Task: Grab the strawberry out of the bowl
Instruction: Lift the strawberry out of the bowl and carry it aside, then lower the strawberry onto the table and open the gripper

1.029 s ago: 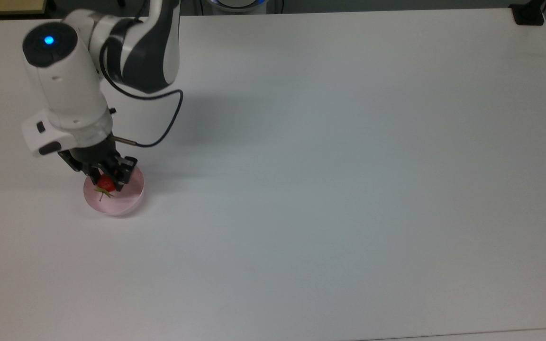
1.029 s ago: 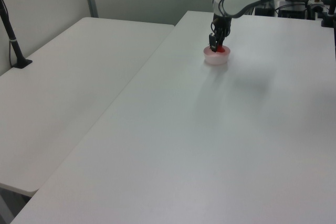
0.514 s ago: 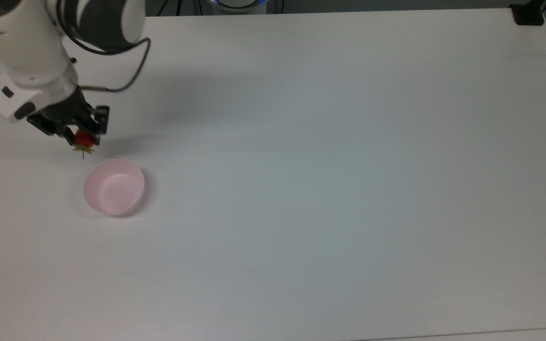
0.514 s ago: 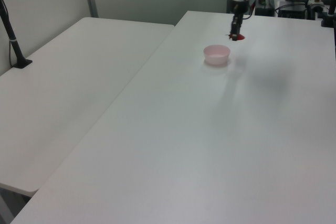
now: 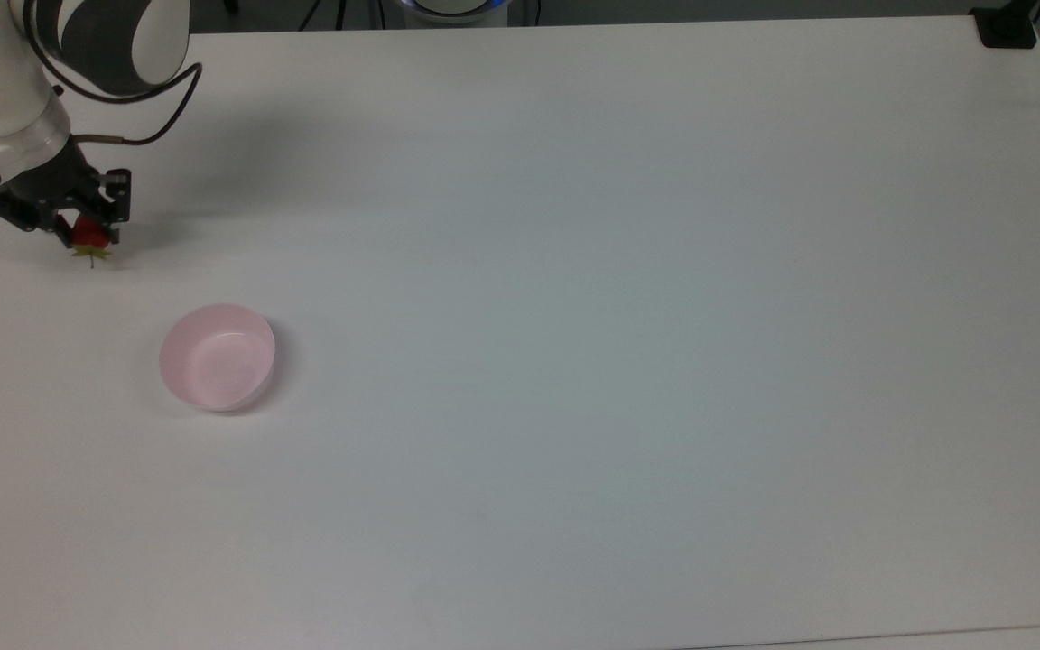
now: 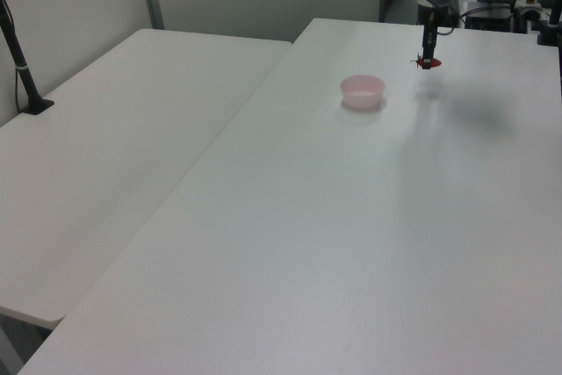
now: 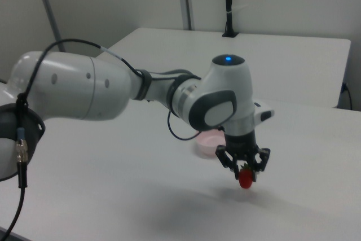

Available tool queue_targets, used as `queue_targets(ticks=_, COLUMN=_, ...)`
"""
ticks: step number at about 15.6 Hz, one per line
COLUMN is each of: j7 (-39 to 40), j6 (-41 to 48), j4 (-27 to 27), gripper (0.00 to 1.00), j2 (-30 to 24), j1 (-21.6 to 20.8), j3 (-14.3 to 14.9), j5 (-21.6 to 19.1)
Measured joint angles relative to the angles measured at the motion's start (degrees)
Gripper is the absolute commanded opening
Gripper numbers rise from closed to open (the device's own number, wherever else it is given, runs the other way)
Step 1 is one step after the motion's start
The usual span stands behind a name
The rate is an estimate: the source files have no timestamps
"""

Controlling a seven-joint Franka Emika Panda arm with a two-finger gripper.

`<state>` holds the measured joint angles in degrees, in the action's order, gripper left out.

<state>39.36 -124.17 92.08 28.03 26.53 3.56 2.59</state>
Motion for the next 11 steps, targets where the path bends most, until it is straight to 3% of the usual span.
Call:
queue_targets(ticks=2, j7=0.0, j6=-2.8, j4=0.2, gripper=0.44, j2=1.8, j1=0.9, j3=0.0, j5=0.1)
queue_targets(ticks=4, j7=0.0, j6=-3.6, j4=0.2, gripper=0.85, j2=2.9, j1=1.2, j3=0.0, j5=0.1)
queue_targets(ticks=5, j7=0.0, j6=-3.6, j4=0.2, gripper=1.0, j2=3.2, j1=1.3, j3=0.0, j5=0.1)
queue_targets(ticks=11, j7=-0.3, j6=-3.6, j4=-0.8, gripper=1.0, j2=2.7, j1=0.9, j3=-0.1, j5=0.1)
